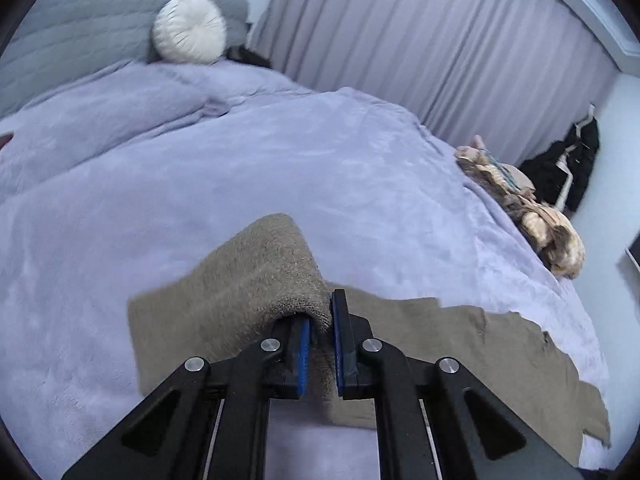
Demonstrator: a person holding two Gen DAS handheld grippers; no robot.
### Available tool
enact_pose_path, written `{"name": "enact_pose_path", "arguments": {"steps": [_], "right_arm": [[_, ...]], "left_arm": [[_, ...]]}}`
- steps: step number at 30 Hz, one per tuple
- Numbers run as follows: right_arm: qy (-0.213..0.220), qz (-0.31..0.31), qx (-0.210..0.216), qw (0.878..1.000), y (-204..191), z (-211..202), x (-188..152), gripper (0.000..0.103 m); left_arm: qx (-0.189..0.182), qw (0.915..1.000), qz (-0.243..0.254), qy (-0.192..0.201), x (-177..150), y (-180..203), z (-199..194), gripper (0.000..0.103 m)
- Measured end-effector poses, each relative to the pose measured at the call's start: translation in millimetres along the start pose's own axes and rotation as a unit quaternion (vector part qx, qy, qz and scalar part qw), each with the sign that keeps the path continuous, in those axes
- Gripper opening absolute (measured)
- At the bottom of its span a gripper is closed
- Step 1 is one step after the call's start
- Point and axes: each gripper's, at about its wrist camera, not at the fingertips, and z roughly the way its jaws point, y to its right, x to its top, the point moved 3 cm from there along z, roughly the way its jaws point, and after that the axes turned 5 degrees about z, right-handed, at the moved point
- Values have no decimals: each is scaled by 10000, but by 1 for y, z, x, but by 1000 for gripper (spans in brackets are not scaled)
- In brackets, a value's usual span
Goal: Fold small clothes
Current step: 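Grasp the sweater sleeve cuff with the left gripper, then fold the held sleeve across the sweater body with the left gripper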
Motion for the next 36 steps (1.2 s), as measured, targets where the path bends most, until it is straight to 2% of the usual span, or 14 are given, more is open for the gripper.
{"name": "enact_pose_path", "arguments": {"steps": [2,5,7,10,12,16,18,20,22,23,26,30,33,36], "right_arm": [[64,86,82,9999,6,-3,0,103],[140,275,163,9994,24,-8,-1,103],[196,467,166,9986,41,-12,-3,103],[261,807,160,9963,71,-18,-5,103],[297,1019,132,9943,90,-22,-8,103],[375,1357,78,9900,123,-28,-13,103],[384,1476,68,9883,136,-29,-15,103],[389,1542,83,9872,144,-28,-14,103],[420,1489,90,9879,147,-26,-10,103],[466,1435,103,9885,146,-26,-6,103],[689,1055,172,9919,131,-28,14,103],[956,-395,-82,9946,74,-25,45,103],[1144,-1679,-585,9774,13,-8,61,103],[1325,-2763,-1022,9464,-40,23,72,100]], "left_arm": [[-351,9986,370,134,13,44,-4,11],[-921,9902,1033,196,19,121,-10,11],[-1241,9807,1509,68,9,179,-2,11],[-1504,9672,2002,-437,-20,252,26,11],[-1520,9562,2366,-811,-49,292,47,11],[-1223,9378,2920,-1425,-100,330,77,11],[-1116,9327,3066,-1539,-122,325,77,13],[-1041,9313,3109,-1591,-130,319,73,29],[-1025,9381,2989,-1415,-124,312,59,73],[-1074,9425,2920,-1218,-119,308,48,78],[-1165,9482,2836,-828,-94,296,21,81],[-355,9686,2417,-451,-61,230,6,81],[189,9761,2079,-604,-58,175,9,81],[383,9770,1886,-922,-70,140,10,81]]}}
